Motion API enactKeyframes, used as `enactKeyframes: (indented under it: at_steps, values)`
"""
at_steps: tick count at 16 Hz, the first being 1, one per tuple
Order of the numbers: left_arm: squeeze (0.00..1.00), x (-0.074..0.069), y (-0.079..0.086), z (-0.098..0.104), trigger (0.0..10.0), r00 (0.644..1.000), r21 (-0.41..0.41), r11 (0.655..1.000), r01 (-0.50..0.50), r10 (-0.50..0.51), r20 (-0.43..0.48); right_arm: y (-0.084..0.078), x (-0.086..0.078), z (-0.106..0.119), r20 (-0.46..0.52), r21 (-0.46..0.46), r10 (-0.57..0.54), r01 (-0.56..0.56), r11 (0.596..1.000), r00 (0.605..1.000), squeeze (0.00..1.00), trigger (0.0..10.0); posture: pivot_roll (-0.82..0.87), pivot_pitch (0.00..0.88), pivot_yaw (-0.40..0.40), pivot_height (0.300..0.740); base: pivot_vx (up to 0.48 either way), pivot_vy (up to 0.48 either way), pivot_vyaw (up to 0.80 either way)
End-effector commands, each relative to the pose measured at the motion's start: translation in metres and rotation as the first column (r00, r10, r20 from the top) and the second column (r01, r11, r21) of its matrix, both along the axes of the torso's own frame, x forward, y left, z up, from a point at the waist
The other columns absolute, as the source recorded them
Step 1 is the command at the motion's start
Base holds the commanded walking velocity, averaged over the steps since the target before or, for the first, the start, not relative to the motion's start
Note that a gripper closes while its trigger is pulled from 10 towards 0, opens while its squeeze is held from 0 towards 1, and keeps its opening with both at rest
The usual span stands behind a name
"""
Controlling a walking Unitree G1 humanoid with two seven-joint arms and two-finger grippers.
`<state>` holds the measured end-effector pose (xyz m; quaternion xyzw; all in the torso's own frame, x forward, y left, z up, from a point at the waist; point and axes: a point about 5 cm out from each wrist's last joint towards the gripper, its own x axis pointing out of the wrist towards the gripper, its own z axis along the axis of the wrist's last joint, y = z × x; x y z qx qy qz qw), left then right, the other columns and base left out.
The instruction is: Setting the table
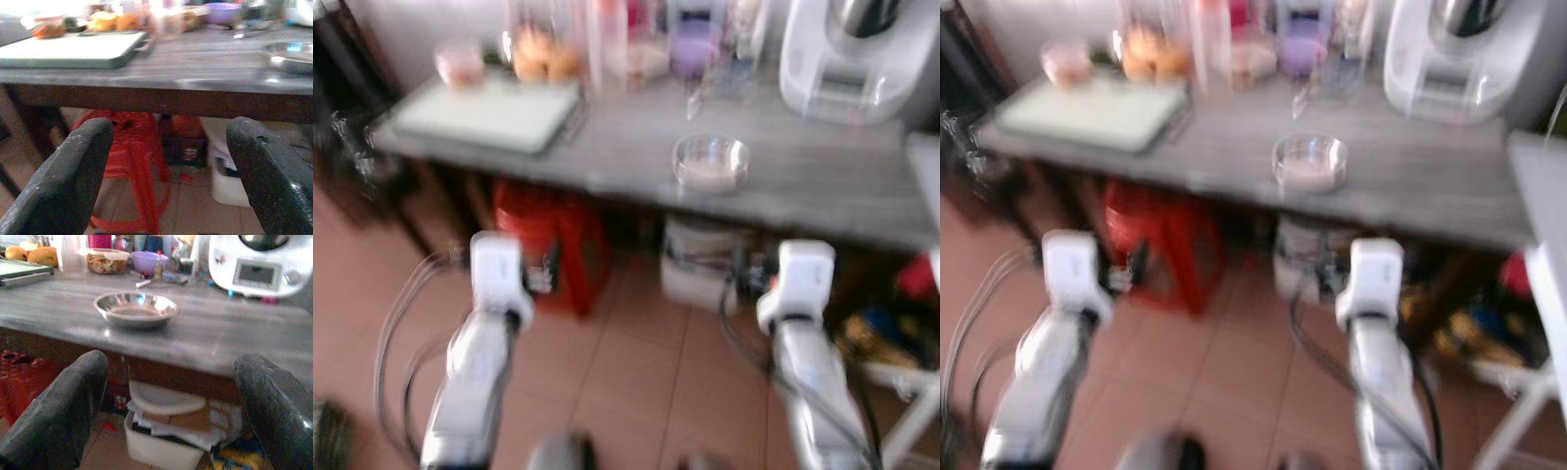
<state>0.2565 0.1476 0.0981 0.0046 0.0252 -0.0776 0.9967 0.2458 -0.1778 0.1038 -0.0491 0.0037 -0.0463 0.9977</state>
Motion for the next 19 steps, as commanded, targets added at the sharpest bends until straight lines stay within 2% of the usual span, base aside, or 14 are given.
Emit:
enactKeyframes:
  at_steps: [1, 4, 7, 8, 12, 19]
  values:
    - [0.0, -0.001, 0.001, 0.003, 10.0, 1.0, -0.008, 1.0, 0.017, -0.017, 0.004, -0.001, -0.001, -0.002, -0.012, 0.038, -0.019, 0.019, 0.999, 1.0, 0.0, 10.0, 0.02, 0.0, 0.035, 0.74, 0.0, 0.0, -0.8]
    - [0.0, -0.004, -0.007, 0.005, 10.0, 0.997, -0.035, 0.997, 0.072, -0.071, 0.034, 0.004, 0.0, -0.001, -0.011, 0.047, -0.009, 0.009, 0.999, 1.0, 0.0, 10.0, 0.02, 0.0, 0.024, 0.74, 0.0, 0.0, -0.8]
    - [0.0, 0.002, -0.014, 0.011, 10.0, 0.996, -0.025, 0.998, 0.061, -0.059, 0.059, 0.006, 0.01, 0.007, 0.019, 0.038, 0.024, -0.024, 0.999, 1.0, 0.0, 10.0, 0.01, 0.0, 0.006, 0.74, 0.0, 0.0, -0.8]
    - [0.0, 0.003, -0.015, 0.013, 10.0, 0.994, -0.029, 0.996, 0.084, -0.082, 0.073, 0.005, 0.014, 0.011, 0.032, 0.037, 0.038, -0.039, 0.999, 0.999, 0.0, 10.0, 0.01, 0.0, 0.001, 0.74, 0.0, 0.0, -0.64]
    - [0.0, -0.002, -0.016, 0.009, 10.0, 0.994, -0.039, 0.995, 0.093, -0.09, 0.061, 0.002, 0.012, 0.011, 0.023, 0.017, 0.043, -0.043, 0.999, 0.999, 0.0, 10.0, 0.0, 0.0, -0.007, 0.74, 0.0, -0.24, 0.0]
    - [0.0, 0.0, -0.017, 0.011, 10.0, 0.994, -0.048, 0.994, 0.094, -0.09, 0.069, 0.004, 0.017, 0.015, 0.04, 0.034, 0.055, -0.056, 0.998, 0.998, 0.0, 10.0, 0.0, 0.0, -0.005, 0.74, 0.0, -0.354, 0.0]
